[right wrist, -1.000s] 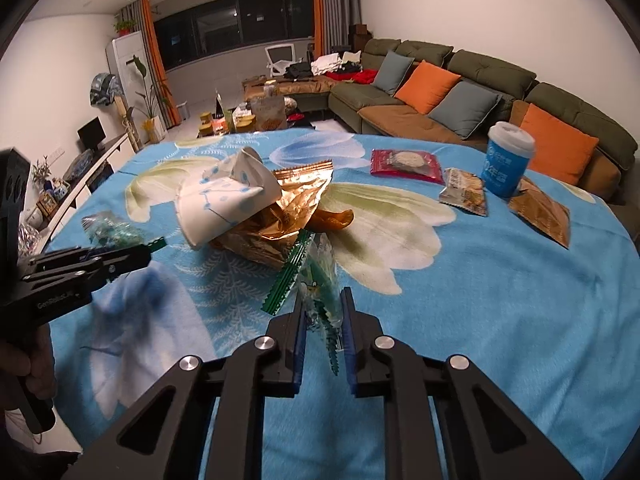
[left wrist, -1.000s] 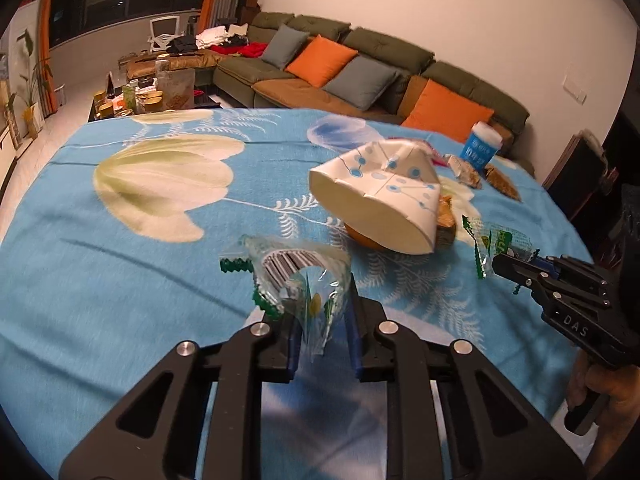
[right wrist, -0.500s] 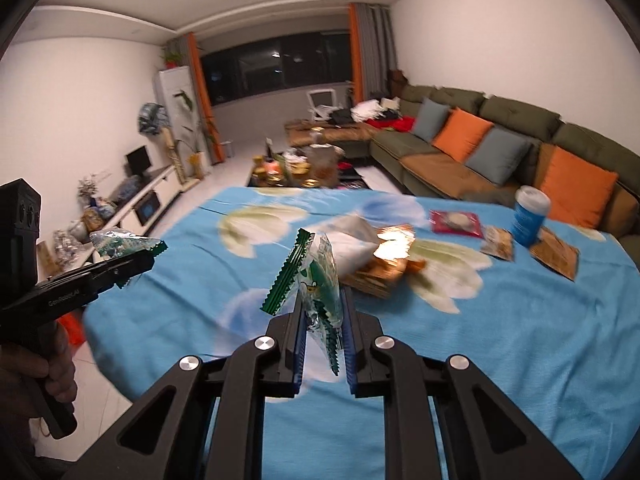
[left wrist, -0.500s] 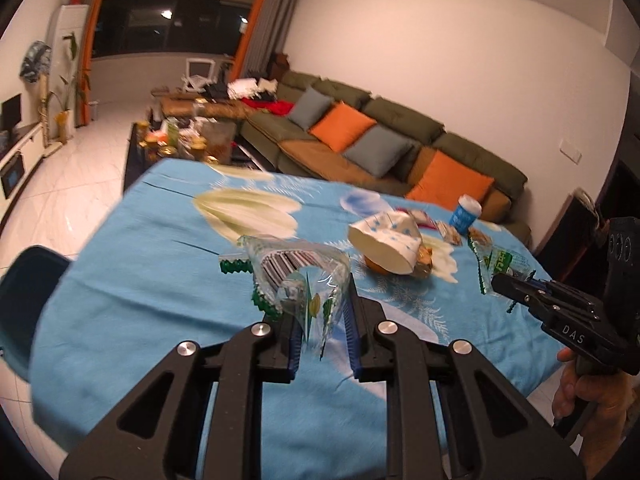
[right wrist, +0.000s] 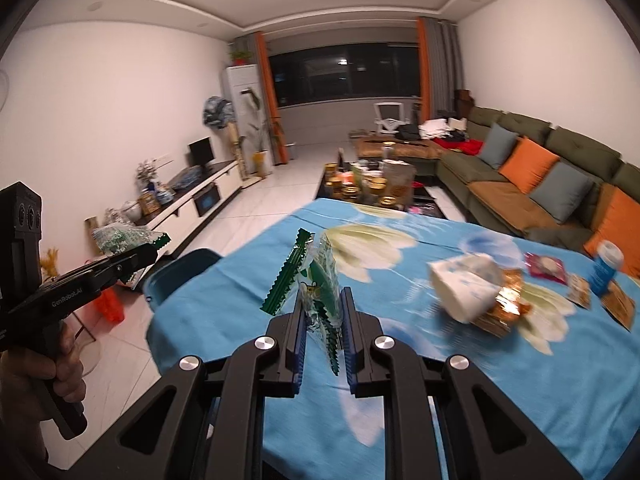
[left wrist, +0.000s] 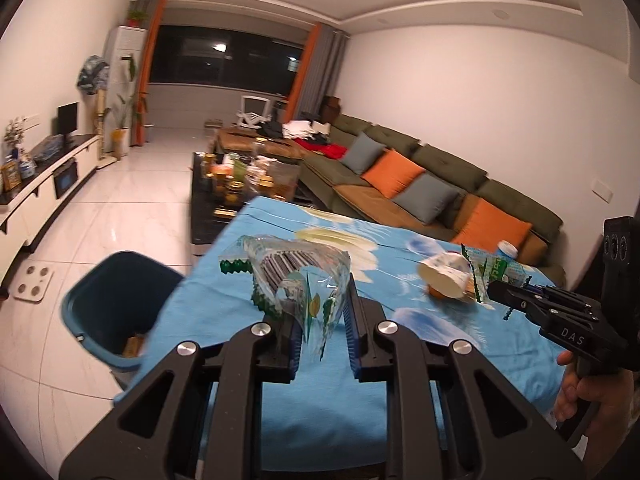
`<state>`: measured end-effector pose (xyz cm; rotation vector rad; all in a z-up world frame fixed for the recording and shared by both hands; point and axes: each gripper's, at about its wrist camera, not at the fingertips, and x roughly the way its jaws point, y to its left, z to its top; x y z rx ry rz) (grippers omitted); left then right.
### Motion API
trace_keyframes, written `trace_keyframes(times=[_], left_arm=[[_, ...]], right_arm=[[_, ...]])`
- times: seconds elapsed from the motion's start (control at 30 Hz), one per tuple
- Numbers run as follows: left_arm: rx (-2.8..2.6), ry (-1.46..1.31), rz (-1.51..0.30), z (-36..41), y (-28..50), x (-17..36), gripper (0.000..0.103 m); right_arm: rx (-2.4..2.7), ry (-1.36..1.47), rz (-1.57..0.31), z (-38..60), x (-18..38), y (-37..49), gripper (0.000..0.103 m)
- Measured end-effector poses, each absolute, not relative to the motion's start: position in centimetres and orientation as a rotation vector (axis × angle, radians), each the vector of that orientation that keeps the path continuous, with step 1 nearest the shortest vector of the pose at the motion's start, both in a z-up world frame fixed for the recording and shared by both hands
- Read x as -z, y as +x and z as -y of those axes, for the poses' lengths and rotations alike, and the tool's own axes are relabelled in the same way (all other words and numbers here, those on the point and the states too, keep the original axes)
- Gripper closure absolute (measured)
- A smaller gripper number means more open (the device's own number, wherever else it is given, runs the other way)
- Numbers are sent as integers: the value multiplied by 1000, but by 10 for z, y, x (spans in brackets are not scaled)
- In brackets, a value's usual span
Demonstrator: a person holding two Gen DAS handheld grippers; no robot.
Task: Collect trash
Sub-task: 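Carry both plastic bags to the teal bin and open both grippers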
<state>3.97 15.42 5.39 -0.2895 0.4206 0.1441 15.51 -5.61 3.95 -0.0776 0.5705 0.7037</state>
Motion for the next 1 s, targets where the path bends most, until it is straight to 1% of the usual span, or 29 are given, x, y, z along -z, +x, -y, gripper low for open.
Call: trace_keyframes(times=[0.27,0.57,0.73,1.0], left_arm=[[-296,-320,-396,-214,-15,-56,85],[-455,-367,-436,-298,-56,-37,84],[-480,-403,-500,-344,-56,-15,84],[-458,-468,-585,-385,-2,25,84]], right_arm=[[-837,-132,-573,-15,-42,156,89],[-992,-202,-605,-112,-39,166,89],[-1057,-232,-656,-168,-29,177,89],[-1084,-282,-761,-241,0,200,89]])
